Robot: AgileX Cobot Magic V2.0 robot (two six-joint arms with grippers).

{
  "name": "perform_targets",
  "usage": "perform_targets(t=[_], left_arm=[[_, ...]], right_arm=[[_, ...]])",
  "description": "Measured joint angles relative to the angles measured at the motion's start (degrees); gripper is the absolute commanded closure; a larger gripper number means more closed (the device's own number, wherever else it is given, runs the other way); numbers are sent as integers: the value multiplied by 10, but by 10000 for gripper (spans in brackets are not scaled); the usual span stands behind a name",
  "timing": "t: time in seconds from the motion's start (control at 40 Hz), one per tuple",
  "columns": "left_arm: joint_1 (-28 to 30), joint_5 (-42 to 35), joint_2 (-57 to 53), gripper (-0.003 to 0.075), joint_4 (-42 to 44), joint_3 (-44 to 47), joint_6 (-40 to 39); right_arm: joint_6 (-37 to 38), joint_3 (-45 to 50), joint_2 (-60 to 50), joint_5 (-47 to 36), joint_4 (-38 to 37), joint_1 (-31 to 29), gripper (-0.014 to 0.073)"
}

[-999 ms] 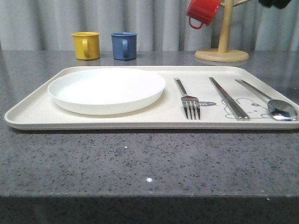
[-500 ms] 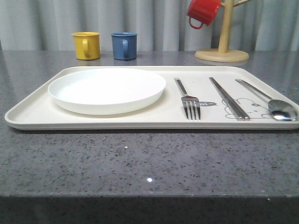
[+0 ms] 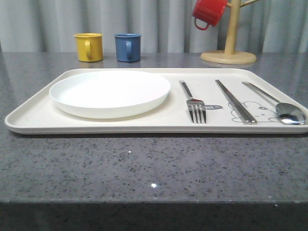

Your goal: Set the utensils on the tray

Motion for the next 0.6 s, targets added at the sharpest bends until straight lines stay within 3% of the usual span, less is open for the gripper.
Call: perform_targets(t=[0.15, 0.6], left_arm=[[0, 0, 0, 738, 0, 0, 0], [0, 0, 0, 738, 0, 0, 0]], right_arm=[[-1, 25, -53, 0, -2, 0, 715], [-1, 27, -60, 0, -2, 0, 715]])
